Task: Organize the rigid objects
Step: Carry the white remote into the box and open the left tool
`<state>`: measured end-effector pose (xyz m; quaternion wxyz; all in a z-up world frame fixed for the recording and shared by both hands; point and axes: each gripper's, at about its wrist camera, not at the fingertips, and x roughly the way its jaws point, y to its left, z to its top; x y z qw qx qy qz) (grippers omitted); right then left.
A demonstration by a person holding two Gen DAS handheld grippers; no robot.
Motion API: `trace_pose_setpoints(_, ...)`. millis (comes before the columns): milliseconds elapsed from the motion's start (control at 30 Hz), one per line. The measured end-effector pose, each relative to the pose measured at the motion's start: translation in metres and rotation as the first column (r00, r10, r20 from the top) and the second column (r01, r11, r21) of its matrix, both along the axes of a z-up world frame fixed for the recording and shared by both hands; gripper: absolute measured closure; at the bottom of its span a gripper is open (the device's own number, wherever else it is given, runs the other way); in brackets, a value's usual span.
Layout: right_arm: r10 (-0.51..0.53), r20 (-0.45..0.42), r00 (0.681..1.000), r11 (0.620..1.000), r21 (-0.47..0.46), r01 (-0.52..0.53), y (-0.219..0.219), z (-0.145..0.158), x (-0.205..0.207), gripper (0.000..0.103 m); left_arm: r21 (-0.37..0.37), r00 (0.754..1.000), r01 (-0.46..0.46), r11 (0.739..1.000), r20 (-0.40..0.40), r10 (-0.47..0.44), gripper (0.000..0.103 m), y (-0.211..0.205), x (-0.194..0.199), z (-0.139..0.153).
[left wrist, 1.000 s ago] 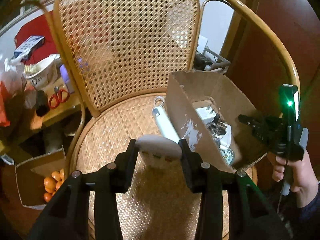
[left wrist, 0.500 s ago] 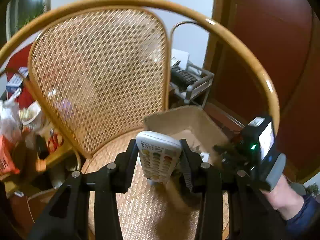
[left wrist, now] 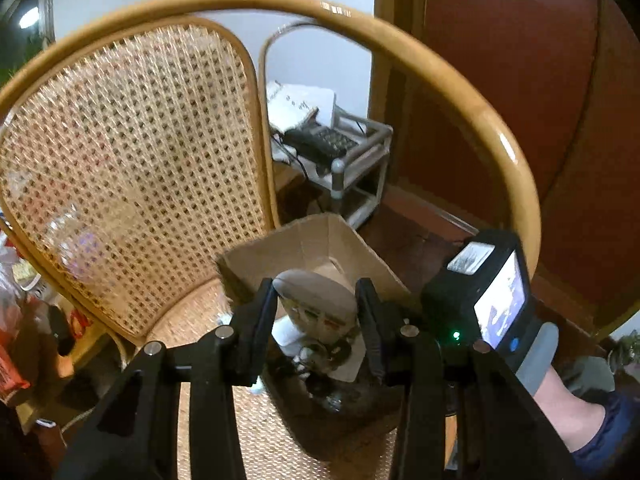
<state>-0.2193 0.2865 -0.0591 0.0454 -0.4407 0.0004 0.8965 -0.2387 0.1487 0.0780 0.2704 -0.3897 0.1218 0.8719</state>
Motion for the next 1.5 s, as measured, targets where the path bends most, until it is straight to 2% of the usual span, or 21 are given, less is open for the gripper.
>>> trace_pose_setpoints(400,-0.008,0.011,1.000,1.000,-0.016,0.008,-0.002,-0.001,0.001,0.098,-0.011,1.000,0.005,1.000,0.024,-0.005,0.065,0.019,-0.021,-0.026)
trace_pose_setpoints(633,-0.011,0.013,1.000,1.000,-0.018,0.011,0.000,-0.002,0.002,0.098,-0.016,0.997,-0.036,0.999,0.066,0.037,0.064,0.024,-0.045,-0.052)
trace_pose_setpoints(700,-0.012,0.013,1.000,1.000,-0.020,0.012,0.000,-0.002,0.002,0.098,-0.032,0.996,-0.047,0.998,0.073,0.049,0.059,0.024,-0.049,-0.060)
trace_pose_setpoints(767,-0.011,0.014,1.000,1.000,-0.019,0.012,0.000,-0.002,0.002,0.098,-0.070,0.996,-0.067,0.995,0.057,0.071,0.041,0.023,-0.055,-0.070)
trace_pose_setpoints(867,-0.011,0.014,1.000,1.000,-0.016,0.011,0.000,-0.002,0.002,0.098,-0.055,0.993,-0.080,0.995,0.085,0.085,0.035,0.022,-0.062,-0.084)
trace_pose_setpoints(933,-0.012,0.014,1.000,1.000,-0.018,0.012,0.001,-0.002,0.002,0.098,-0.067,0.991,-0.083,0.994,0.098,0.089,0.033,0.024,-0.066,-0.094)
trace_pose_setpoints(1000,-0.012,0.016,1.000,1.000,-0.016,0.012,0.001,-0.003,0.002,0.098,-0.084,0.990,-0.081,0.993,0.112,0.090,0.026,0.028,-0.069,-0.108)
trace_pose_setpoints(1133,-0.009,0.017,1.000,1.000,-0.020,0.010,0.000,-0.003,0.003,0.098,-0.110,0.986,-0.080,0.991,0.140,0.095,0.024,0.031,-0.075,-0.132)
trace_pose_setpoints(1200,-0.008,0.016,1.000,1.000,-0.012,0.008,0.000,-0.003,0.003,0.098,-0.107,0.985,-0.087,0.990,0.136,0.102,0.024,0.029,-0.078,-0.134)
trace_pose_setpoints(1267,-0.010,0.017,1.000,1.000,-0.019,0.010,0.001,-0.003,0.003,0.098,-0.110,0.984,-0.091,0.990,0.141,0.106,0.018,0.029,-0.081,-0.137)
trace_pose_setpoints(1500,-0.007,0.018,1.000,1.000,-0.014,0.007,0.004,-0.003,0.001,0.098,-0.129,0.986,-0.080,0.988,0.132,0.097,0.018,0.031,-0.084,-0.139)
